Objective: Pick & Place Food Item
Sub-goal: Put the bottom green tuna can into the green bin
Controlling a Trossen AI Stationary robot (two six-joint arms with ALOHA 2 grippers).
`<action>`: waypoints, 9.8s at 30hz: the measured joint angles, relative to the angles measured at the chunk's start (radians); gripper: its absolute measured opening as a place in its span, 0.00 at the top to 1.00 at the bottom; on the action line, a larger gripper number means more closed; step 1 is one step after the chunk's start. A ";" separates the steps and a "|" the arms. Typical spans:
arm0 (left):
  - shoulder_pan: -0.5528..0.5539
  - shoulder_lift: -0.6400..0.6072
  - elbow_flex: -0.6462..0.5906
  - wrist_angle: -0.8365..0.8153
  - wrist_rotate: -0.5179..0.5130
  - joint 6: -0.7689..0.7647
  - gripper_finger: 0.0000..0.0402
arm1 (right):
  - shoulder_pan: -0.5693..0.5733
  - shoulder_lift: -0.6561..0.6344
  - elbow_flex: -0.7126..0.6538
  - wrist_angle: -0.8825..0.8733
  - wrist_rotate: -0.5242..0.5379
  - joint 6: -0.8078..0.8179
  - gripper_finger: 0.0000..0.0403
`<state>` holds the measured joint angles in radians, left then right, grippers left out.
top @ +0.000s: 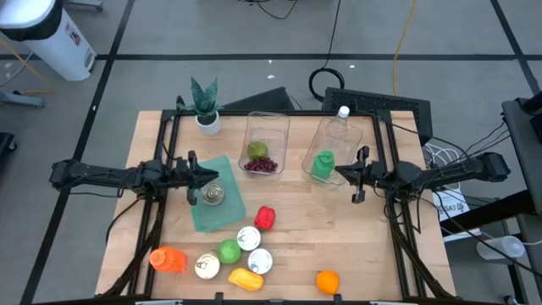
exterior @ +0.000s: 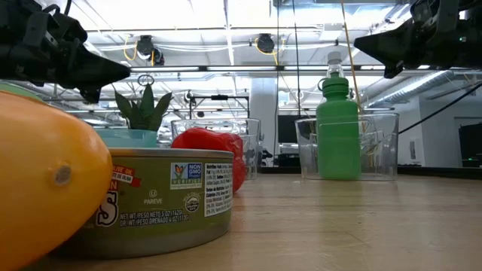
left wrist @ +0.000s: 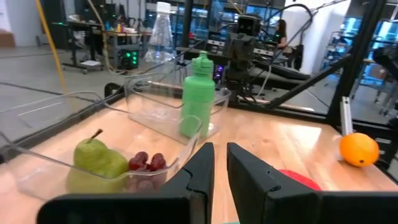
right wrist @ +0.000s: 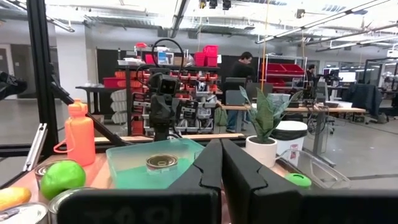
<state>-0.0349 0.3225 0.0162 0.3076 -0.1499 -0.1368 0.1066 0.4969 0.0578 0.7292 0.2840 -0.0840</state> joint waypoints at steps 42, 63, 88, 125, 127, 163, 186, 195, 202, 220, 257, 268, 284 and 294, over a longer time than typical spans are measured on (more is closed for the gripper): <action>0.000 0.000 0.000 -0.018 -0.016 -0.105 0.88 | 0.000 0.005 0.000 -0.015 -0.024 -0.010 1.00; 0.000 0.000 0.000 -0.027 -0.085 -0.102 0.88 | 0.205 0.538 0.313 -0.058 0.007 -0.162 1.00; 0.000 0.000 0.000 -0.057 -0.094 -0.078 0.88 | 0.282 0.719 0.452 -0.030 0.007 -0.199 1.00; 0.000 0.000 0.000 0.011 -0.086 -0.018 0.88 | 0.389 1.517 1.124 -0.220 -0.027 0.100 1.00; 0.000 0.000 0.000 0.009 -0.077 -0.018 0.88 | 0.389 1.559 1.178 -0.269 -0.034 0.111 1.00; 0.000 0.000 0.000 -0.020 -0.030 0.003 0.88 | 0.422 1.506 1.267 -1.091 0.109 0.623 1.00; 0.000 0.000 0.000 -0.019 -0.024 0.003 0.88 | 0.423 1.454 1.262 -1.252 0.339 0.759 1.00; 0.000 0.000 0.000 -0.019 -0.024 0.003 0.88 | 0.424 1.404 1.263 -1.137 0.340 0.608 1.00; 0.000 0.000 0.000 -0.022 -0.023 0.017 0.88 | 0.432 1.332 1.263 -1.138 0.117 0.517 0.99; 0.000 0.000 0.000 -0.045 -0.023 -0.002 0.88 | 0.463 1.354 1.265 -1.257 0.110 0.382 0.54; 0.000 0.000 0.000 -0.044 -0.024 -0.003 0.88 | 0.424 1.600 1.268 -1.295 0.260 0.504 0.85; 0.000 0.000 0.000 -0.044 -0.024 -0.002 0.88 | 0.404 1.527 1.264 -1.283 0.245 0.546 1.00; -0.002 0.004 0.000 -0.019 0.107 -0.050 0.88 | 0.438 1.409 1.260 -1.256 0.289 0.494 1.00; -0.136 0.222 0.076 0.122 0.155 -0.029 0.88 | 0.421 1.407 1.262 -1.255 0.257 0.516 1.00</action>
<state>-0.1712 0.5441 0.0918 0.4295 0.0050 -0.1656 0.5274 1.9041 1.3195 -0.5254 0.5414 0.4322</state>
